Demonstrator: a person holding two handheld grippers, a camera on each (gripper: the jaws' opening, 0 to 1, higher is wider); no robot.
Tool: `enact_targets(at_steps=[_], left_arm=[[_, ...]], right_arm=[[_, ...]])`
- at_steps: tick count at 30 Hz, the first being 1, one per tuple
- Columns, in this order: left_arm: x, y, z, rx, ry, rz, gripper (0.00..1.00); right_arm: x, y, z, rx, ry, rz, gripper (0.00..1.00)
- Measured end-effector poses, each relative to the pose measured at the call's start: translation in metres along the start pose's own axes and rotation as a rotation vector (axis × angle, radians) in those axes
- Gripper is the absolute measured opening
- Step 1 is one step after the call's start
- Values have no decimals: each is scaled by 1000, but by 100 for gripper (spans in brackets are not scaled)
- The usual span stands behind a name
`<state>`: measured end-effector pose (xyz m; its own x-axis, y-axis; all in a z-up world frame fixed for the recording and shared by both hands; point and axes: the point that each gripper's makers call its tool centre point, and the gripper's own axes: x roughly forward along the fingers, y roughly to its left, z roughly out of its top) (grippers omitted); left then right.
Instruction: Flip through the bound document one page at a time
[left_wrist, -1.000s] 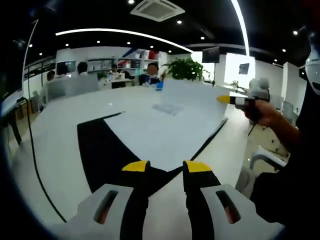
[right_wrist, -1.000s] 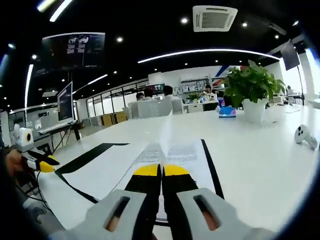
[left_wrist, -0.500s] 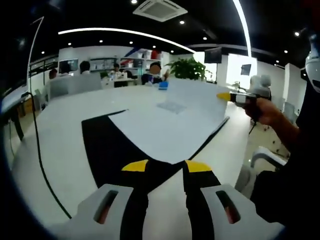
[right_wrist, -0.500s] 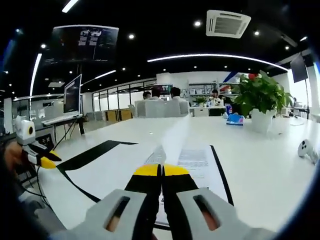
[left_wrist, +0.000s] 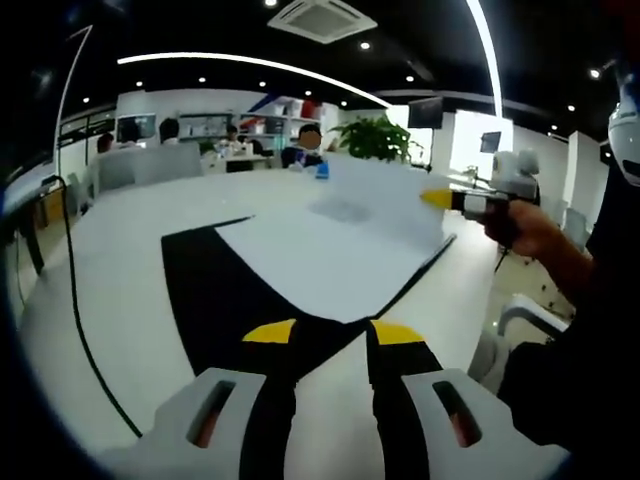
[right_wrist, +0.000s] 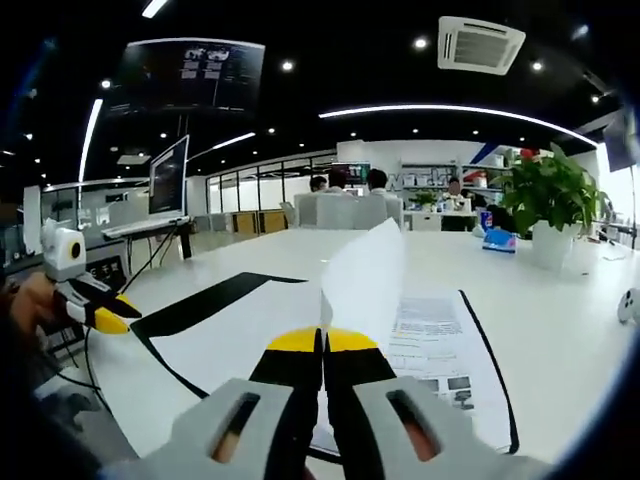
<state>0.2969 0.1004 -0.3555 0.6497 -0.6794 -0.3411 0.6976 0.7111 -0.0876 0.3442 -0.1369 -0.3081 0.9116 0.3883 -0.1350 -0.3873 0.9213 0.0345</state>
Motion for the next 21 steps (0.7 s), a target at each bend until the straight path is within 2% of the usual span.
enact_targets(at_steps=[5,11,21], left_arm=[[-3,4,-1,-5,2,7,29],[-2,7,-1,-12,-4,12,29],[-1,8,-4,-20,1,3,29]], right_arm=[[6,14,-1,4,4,34,2],[13,41,-5,-7,22,99,2],[23,64,-6,-6,29,150,2]])
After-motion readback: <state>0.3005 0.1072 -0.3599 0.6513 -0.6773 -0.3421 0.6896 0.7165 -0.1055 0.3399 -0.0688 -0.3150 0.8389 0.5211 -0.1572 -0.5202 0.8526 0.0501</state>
